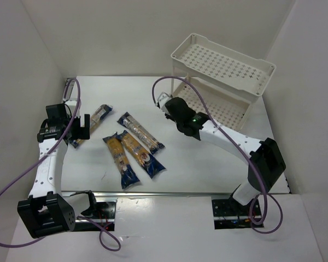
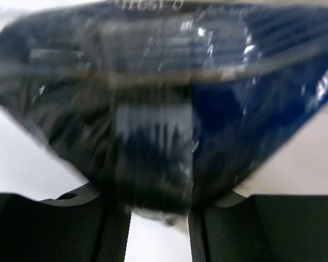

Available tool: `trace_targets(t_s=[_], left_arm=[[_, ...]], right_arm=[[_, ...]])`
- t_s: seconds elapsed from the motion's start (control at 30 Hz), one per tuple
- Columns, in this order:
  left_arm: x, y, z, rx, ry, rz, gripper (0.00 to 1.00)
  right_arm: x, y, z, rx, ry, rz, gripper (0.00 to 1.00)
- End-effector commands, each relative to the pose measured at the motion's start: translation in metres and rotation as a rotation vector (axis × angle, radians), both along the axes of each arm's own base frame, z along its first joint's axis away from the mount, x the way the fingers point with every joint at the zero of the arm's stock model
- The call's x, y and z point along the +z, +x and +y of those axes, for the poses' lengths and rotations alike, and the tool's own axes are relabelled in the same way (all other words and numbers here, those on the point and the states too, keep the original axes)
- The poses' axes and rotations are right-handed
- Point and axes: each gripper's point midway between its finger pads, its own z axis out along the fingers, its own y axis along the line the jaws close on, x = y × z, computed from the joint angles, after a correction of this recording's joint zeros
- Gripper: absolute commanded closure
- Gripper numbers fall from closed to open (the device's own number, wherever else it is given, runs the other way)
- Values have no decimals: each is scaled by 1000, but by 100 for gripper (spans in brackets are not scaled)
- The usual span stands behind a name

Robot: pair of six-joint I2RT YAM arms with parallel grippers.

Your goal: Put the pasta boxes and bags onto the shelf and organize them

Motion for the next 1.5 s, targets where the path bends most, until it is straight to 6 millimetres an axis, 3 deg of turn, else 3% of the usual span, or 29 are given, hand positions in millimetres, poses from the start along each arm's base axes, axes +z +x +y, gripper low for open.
trace_targets(t_s=[0.0, 0.1, 0.13, 0.27, 0.3, 0.37, 0.43, 0.73, 0.77, 0.87, 0.9, 1.0, 1.13, 1.23, 1.27, 1.33, 1.4, 1.47], left_arm=[[11, 5, 1, 9, -5, -51, 1], [15, 6, 3, 10, 11, -57, 1], [15, 6, 4, 4, 17, -56, 1], [20, 9, 6, 10, 28, -72, 1], [20, 9, 6, 10, 28, -72, 1], [20, 9, 6, 10, 28, -72, 1], [22, 11, 5, 4, 22, -75, 1], [23, 14, 6, -3, 29, -74, 1], [23, 14, 6, -3, 29, -74, 1], [23, 14, 6, -3, 29, -74, 1], [18, 11, 7, 4, 32, -62, 1], [15, 10, 7, 4, 30, -53, 1], [15, 10, 7, 4, 30, -53, 1], [16, 12, 8, -3, 39, -62, 1], [16, 12, 8, -3, 39, -62, 1], [13, 13, 8, -12, 45, -48, 1], [17, 24, 21, 9, 110, -28, 1], [14, 33, 29, -40, 199, 43, 1]], right_arm=[[95, 34, -22, -83, -174, -346, 100], [106, 43, -24, -96, -267, -396, 100], [119, 46, -24, -107, -262, -434, 100], [123, 67, -33, -148, -305, -453, 100], [111, 76, -36, -153, -341, -429, 100], [110, 95, -59, -216, -355, -429, 100], [95, 112, -73, -254, -364, -410, 100], [57, 150, -88, -354, -313, -329, 97], [51, 152, -87, -351, -321, -320, 62], [45, 154, -90, -370, -310, -299, 18], [40, 154, -89, -369, -291, -287, 13], [60, 147, -91, -373, -249, -308, 6], [72, 133, -95, -341, -222, -312, 5], [73, 113, -84, -272, -211, -280, 4], [87, 100, -68, -220, -147, -296, 4], [85, 80, -53, -141, -121, -255, 4], [94, 55, -22, -34, -27, -239, 4], [85, 37, -8, 49, -1, -171, 3]])
